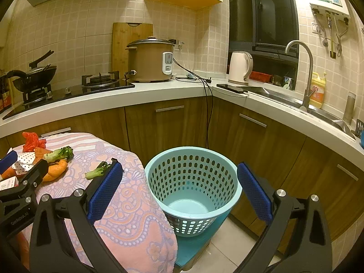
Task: Collect trash
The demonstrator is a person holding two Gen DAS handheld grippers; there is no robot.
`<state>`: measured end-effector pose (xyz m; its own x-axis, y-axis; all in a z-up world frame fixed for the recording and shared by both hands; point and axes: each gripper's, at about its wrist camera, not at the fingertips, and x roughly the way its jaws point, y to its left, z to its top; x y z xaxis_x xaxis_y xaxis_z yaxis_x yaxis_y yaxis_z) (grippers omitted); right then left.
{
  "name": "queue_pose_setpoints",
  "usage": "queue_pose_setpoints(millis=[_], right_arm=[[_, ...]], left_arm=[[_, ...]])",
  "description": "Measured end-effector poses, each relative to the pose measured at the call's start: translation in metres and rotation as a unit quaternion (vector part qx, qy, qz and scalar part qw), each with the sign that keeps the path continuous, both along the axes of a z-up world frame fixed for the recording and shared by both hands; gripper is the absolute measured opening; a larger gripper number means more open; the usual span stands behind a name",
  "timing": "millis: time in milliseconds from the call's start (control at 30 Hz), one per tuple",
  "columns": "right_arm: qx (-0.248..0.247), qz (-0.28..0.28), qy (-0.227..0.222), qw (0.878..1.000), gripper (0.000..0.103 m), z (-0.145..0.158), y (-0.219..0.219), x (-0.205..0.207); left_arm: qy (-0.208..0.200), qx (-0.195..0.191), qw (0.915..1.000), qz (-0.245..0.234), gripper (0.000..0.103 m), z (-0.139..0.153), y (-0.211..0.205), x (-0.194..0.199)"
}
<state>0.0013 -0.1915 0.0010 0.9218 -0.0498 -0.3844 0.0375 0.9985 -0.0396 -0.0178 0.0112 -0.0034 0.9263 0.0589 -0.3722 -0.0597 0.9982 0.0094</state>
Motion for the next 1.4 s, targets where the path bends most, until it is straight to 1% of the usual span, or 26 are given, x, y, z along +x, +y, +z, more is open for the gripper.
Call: queue_pose_setpoints(millis=[1133,1233,1400], right_arm=[[0.009,0.002,0.003,1.0,0.095,-0.001,-0.003,0.001],[0.01,0.003,-0.001,1.0,0.095,0.001,-0.004,-0.001],[0.005,0.013,-0.009,1.0,0.094,0.006,0.004,-0.005]], left_arm=[[0.001,0.001,1.0,0.001,0.095,-0.001,0.0,0.0],[0.002,0.003,1.0,0.004,0.095,-0.002,0.001,0.001],[0.004,-0.006,0.9998,0.02,0.095,-0.001,0.01,0.0]])
